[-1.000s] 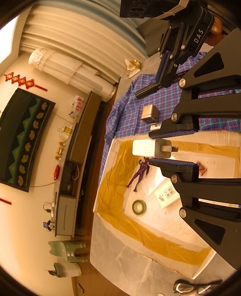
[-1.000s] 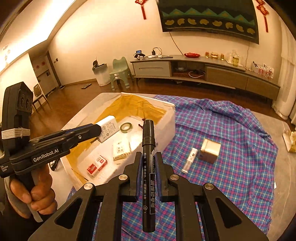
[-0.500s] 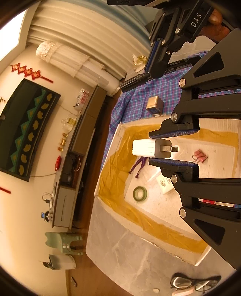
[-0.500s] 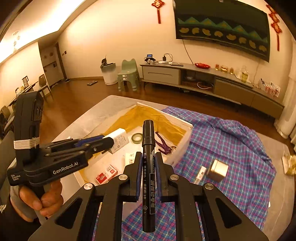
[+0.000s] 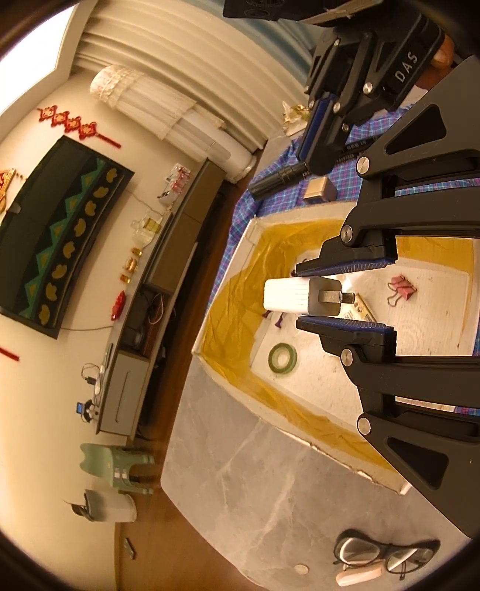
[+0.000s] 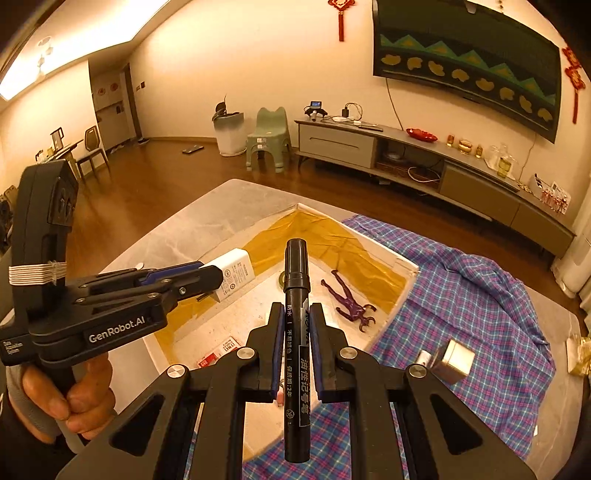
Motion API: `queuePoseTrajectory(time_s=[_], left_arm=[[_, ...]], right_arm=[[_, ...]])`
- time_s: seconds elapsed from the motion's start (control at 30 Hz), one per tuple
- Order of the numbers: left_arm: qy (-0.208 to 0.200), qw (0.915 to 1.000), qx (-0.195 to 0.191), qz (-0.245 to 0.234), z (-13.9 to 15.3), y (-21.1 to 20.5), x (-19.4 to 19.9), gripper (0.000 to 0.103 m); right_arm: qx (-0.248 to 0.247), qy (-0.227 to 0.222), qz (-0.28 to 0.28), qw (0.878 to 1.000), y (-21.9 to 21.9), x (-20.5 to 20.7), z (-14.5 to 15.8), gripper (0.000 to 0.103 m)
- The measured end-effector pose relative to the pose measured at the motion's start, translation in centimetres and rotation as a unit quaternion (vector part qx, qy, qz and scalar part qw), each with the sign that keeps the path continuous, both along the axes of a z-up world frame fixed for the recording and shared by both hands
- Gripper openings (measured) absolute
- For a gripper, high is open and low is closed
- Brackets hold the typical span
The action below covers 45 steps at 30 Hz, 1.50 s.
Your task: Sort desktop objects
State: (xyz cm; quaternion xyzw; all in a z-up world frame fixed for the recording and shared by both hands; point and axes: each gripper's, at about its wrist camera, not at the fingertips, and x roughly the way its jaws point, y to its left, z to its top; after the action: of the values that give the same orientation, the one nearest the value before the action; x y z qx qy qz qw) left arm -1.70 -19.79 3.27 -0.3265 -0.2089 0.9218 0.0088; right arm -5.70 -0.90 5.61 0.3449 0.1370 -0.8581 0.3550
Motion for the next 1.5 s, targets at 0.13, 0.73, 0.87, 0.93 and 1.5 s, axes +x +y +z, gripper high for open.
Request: queuePoseTrajectory(time_s=[0.13,0.73,0.87,0.93,1.5], left_arm=[[-0.013,0.9999,0.002,0.009,-0.4,-0.6,-0.4,0.022],[-0.088,0.9958,-0.012,0.023,-3.4,-1.9,-2.4,0.022],[-0.101,0.9946,-0.011,0.020,-4.1,-2.1,-3.1,0.022],[-0.107,0.9940,-0.008,0.019,-4.3,-2.1,-3.4,0.022],[-0.146,0.9884,0.000,0.044,-6.2,-2.1,-5.9,0.022]], right_arm=[[0.007,-0.007,0.005,1.000,-1.2,-0.5,-0.8,0.015],[0.070,-0.034,0.011,0.997,-5.4,-5.6,-5.2,0.015],[0.072,-0.048,0.003,0.996,-5.6,-7.4,-6.0,0.015],[0.074,-0.055,-0.002,0.996,-5.7,-8.1,-6.3,0.015],[0.120,-0.060,-0.015,0.991,-6.7,-13.1,-9.0,0.015]])
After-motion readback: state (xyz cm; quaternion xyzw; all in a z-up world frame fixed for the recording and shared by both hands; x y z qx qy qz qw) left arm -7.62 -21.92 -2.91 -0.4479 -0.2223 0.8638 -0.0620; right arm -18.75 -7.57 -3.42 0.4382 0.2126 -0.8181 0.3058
